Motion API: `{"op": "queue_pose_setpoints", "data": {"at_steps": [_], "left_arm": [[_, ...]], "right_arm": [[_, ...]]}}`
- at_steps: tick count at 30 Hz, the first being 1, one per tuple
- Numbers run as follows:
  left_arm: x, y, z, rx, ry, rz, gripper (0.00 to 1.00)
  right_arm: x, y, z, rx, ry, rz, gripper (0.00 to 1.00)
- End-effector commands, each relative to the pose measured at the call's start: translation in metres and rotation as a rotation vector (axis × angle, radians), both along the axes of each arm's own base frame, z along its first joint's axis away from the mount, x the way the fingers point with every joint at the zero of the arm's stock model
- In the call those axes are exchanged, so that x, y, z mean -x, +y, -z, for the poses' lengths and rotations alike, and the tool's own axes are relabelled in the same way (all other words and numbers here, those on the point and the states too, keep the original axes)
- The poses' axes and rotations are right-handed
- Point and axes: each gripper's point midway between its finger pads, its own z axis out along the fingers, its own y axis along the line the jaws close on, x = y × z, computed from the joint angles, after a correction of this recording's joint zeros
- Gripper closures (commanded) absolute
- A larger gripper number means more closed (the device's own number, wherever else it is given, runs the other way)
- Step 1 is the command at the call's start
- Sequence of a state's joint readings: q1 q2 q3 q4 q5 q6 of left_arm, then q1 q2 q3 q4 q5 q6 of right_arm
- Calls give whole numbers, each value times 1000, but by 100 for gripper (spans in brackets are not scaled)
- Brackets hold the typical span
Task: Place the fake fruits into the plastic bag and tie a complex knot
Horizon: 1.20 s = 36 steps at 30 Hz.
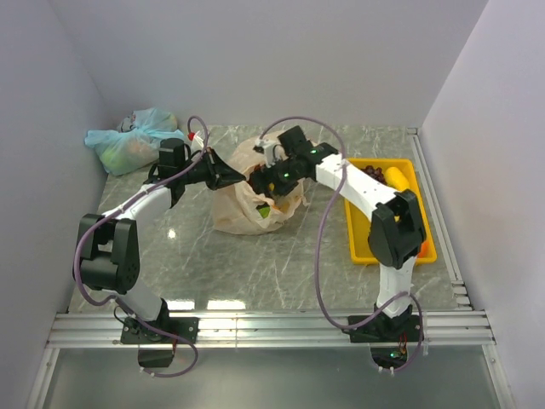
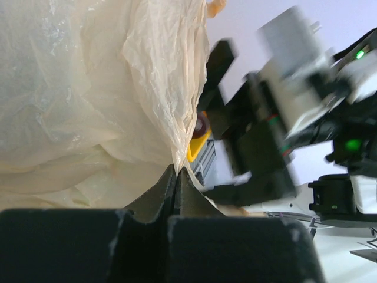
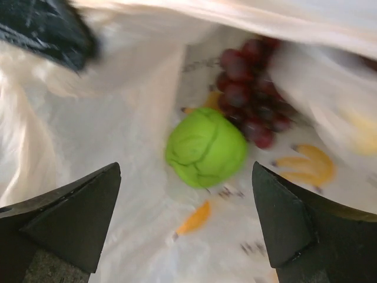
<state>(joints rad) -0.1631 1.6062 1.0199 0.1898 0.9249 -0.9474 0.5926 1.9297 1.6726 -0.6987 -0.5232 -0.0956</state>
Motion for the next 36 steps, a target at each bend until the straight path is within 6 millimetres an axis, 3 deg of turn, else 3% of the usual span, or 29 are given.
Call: {"op": "queue_pose_setpoints", "data": {"at_steps": [1,2,8,9,10,12,14,15,19,22,26,30,33,36], "left_arm": [[1,0,-14,13,-61,32,100],[2,0,-12,10,-58,31,100],[5,2,4,-30,-57,32,100],[5,3,4,-34,-59,32,100],[5,2,6,-37,-59,28,100],[6,3,8,-40,-57,29,100],[8,1,9,-43,-59,32,100],[9,1,10,-42,-56,33,100],[13,0,12,-47,-53,35,100],[14,1,14,-51,-50,33,100],[13,1,15,-58,-51,33,100],[10,1,16,-58,-50,32,100],[9,0,18,-57,-43,32,100],[8,0,19,-62,-39,33,100]], "right_arm": [[-10,-46,-53,-33,-96,86,1],[-13,-62,-57,-29,-97,108,1],[16,-138,-78,34,-101,146,5],[11,-161,-79,51,-105,208,7],[19,-177,-79,74,-105,237,8],[16,-224,-68,159,-103,378,11],[15,-264,-64,245,-121,495,17],[18,-293,-57,313,-110,561,22],[19,-361,-43,426,-80,763,24],[13,-401,-34,519,-65,862,26],[2,-435,-18,596,-8,935,23],[-19,-453,-4,596,31,953,22],[-38,-462,0,602,0,954,32],[-47,-465,12,612,17,926,36]]}}
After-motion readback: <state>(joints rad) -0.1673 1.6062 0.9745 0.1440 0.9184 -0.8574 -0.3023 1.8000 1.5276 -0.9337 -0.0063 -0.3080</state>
